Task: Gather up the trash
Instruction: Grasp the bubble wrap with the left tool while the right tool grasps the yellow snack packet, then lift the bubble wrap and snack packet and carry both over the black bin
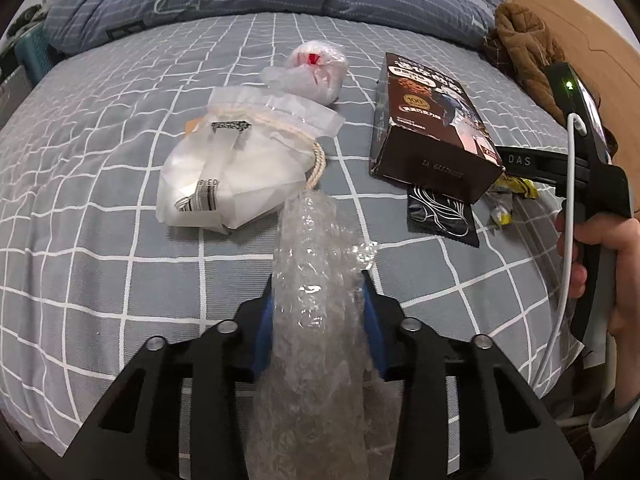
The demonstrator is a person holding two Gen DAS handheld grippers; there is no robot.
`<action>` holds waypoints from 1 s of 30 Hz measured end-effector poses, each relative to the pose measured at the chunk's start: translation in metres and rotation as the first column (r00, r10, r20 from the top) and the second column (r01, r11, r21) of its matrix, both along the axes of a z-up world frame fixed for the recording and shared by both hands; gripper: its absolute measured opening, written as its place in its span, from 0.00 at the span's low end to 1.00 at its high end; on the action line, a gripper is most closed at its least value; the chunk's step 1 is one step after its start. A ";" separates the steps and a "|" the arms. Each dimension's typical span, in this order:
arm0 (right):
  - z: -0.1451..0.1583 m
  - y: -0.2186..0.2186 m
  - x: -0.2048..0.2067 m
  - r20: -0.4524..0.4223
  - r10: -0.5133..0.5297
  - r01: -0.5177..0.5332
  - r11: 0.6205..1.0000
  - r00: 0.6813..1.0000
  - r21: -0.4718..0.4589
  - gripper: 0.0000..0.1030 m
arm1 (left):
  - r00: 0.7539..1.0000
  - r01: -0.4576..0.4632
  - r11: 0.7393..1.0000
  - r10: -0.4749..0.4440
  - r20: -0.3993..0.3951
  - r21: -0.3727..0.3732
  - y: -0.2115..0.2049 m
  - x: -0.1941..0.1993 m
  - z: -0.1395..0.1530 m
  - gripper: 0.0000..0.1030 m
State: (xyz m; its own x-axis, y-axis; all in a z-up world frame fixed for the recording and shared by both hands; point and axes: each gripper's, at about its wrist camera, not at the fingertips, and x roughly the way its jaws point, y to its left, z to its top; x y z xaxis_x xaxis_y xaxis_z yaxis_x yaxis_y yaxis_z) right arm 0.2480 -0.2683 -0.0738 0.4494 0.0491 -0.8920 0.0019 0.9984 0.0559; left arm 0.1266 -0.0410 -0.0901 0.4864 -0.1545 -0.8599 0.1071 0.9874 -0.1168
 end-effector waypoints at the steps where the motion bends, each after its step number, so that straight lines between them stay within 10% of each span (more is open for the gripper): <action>1: -0.001 -0.001 0.000 0.001 -0.001 0.001 1.000 1.000 0.003 0.45 | 1.000 0.002 1.000 -0.002 0.000 0.000 -0.001 0.000 0.000 0.33; 9: 0.001 -0.004 -0.002 0.011 0.000 0.000 1.000 1.000 -0.004 0.26 | 1.000 0.001 1.000 -0.001 0.006 -0.016 -0.001 0.001 0.003 0.28; 30: 0.057 -0.004 -0.036 0.187 0.022 -0.020 1.000 0.982 -0.012 0.21 | 0.996 -0.002 1.000 0.004 0.091 -0.023 -0.004 0.004 0.037 0.27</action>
State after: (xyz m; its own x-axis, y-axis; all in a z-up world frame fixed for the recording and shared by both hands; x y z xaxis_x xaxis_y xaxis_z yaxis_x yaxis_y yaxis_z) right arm 0.2122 -0.2724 -0.0165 0.6070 0.0514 -0.7930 -0.0285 0.9987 0.0429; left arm 0.1308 -0.0447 -0.0530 0.5630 -0.1721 -0.8084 0.1152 0.9849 -0.1294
